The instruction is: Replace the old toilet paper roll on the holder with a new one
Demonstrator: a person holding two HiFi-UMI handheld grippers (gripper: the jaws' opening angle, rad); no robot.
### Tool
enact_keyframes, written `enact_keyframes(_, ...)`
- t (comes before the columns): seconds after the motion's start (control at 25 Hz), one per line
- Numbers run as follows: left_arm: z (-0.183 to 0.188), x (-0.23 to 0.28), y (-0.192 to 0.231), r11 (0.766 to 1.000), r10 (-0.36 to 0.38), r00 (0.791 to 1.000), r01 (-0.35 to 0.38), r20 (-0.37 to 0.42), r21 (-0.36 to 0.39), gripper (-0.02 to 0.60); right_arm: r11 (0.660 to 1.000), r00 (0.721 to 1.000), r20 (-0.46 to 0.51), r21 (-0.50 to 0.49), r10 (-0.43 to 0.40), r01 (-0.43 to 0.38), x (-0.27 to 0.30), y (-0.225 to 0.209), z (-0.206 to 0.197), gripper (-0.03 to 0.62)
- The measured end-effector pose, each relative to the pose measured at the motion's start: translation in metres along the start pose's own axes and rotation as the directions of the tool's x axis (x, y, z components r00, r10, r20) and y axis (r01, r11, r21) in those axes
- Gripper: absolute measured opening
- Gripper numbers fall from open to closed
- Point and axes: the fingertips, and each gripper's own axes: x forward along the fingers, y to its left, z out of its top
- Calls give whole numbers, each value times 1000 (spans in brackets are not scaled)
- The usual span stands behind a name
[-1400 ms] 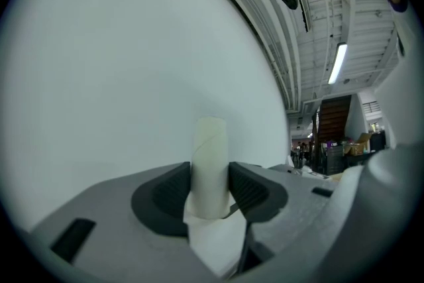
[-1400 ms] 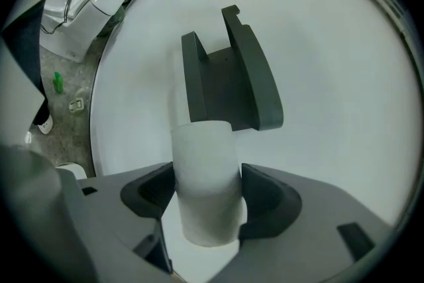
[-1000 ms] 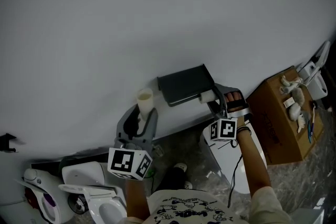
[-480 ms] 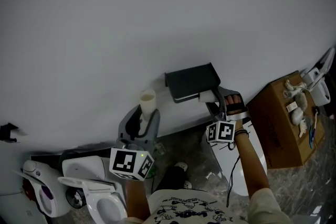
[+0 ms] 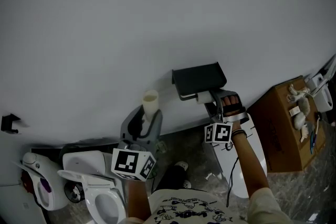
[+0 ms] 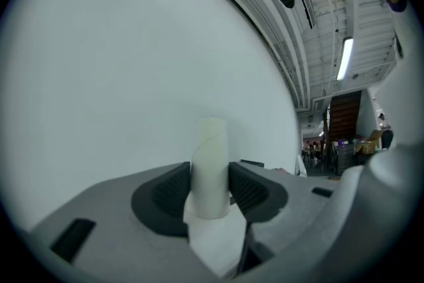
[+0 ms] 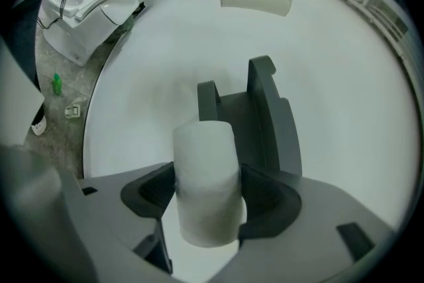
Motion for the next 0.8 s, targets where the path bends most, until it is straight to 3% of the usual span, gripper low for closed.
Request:
enact_keyframes(0.52, 0, -5, 6, 1000, 20, 1000, -20, 0, 6, 183, 1000, 996, 92, -5, -9, 9, -3, 5, 41, 316)
enact_keyframes(0.8, 1, 0, -1, 1000, 5, 1000, -5, 1, 8, 183, 997, 989, 145, 82, 3, -15, -24, 6, 46, 318)
